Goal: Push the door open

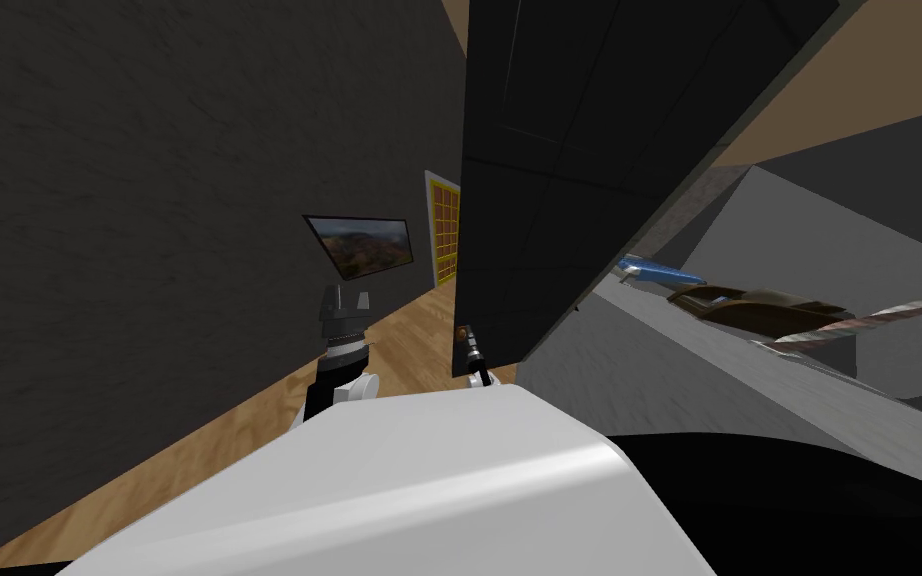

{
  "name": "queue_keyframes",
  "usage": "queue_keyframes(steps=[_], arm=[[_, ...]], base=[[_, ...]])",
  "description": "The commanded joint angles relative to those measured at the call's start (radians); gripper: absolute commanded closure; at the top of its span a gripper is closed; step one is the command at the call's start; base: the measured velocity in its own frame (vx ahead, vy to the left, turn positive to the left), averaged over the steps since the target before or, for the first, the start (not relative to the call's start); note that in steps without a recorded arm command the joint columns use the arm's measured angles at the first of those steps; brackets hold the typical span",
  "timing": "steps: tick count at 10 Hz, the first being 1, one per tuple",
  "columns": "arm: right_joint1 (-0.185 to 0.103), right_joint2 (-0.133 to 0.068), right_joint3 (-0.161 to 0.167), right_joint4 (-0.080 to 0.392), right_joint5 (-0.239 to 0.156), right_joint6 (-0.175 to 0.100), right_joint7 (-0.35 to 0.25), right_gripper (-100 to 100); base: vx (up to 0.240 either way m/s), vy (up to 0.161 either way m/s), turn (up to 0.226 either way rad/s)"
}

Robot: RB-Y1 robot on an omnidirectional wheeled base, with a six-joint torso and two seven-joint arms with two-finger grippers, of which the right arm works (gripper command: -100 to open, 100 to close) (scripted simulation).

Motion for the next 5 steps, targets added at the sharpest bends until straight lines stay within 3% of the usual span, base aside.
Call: queue_keyframes(steps=[1, 2, 5], arm=[[0.000, 0.000, 0.000, 0.000, 0.000, 0.000, 0.000, -100], [0.000, 0.000, 0.000, 0.000, 0.000, 0.000, 0.000, 100], [0.000, 0.000, 0.000, 0.000, 0.000, 0.000, 0.000, 100]], base=[[0.007, 0.061, 0.000], [-0.001, -0.006, -0.003], [-0.003, -0.015, 0.011]])
